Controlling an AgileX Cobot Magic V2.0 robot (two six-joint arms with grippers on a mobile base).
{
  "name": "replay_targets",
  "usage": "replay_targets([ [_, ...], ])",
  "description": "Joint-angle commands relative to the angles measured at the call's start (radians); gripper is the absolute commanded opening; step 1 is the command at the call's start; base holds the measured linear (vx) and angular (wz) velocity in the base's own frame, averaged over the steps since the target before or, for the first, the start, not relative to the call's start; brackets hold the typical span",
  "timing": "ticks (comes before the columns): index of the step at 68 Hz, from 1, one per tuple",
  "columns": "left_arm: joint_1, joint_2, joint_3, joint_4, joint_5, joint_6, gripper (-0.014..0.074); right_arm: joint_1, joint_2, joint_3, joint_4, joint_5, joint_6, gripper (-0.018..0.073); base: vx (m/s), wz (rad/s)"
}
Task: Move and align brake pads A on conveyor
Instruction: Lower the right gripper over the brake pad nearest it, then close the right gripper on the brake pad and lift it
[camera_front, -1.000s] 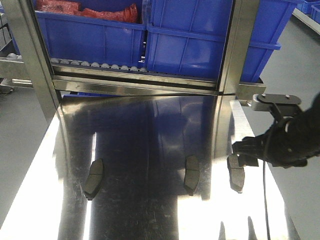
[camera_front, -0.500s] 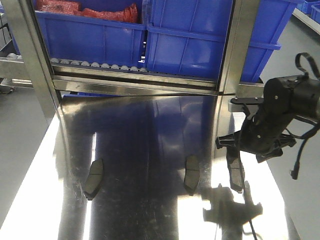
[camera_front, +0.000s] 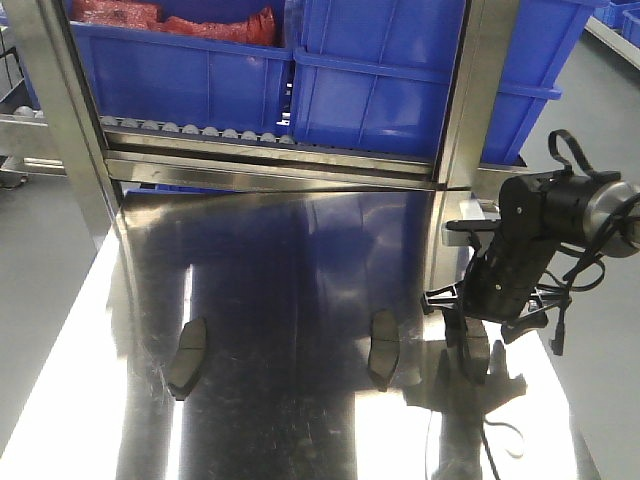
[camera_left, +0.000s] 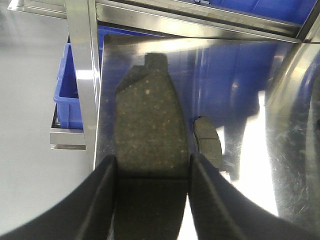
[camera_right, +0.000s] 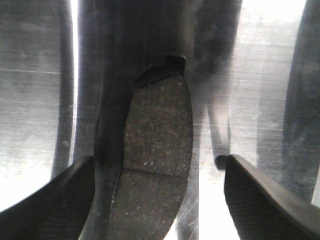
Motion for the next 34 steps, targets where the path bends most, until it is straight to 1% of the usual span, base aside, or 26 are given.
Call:
replay_targets([
  [1, -0.004, 0.004, -0.028, -0.007, -0.089, -0.006, -0.0006, 0.002, -0.036, -0.029, -0.009, -0.011, 0.005, 0.0489, 0.0, 0.0],
  [10, -0.004, 0.004, -0.028, -0.007, -0.089, -0.006, -0.0006, 0.002, -0.029, -0.029, -0.009, -0.011, 0.008, 0.0441, 0.0, 0.0],
  [23, -0.004, 0.004, -0.028, -0.007, -0.089, -0.006, -0.0006, 0.002, -0.029, -0.029, -0.009, -0.01, 0.012, 0.0345, 0.0, 0.0],
  [34, -0.004, 0.004, -0.028, -0.007, -0.089, -0.006, -0.0006, 0.002, -0.031, -0.029, -0.009, -0.006, 0.012, 0.02, 0.0, 0.0],
])
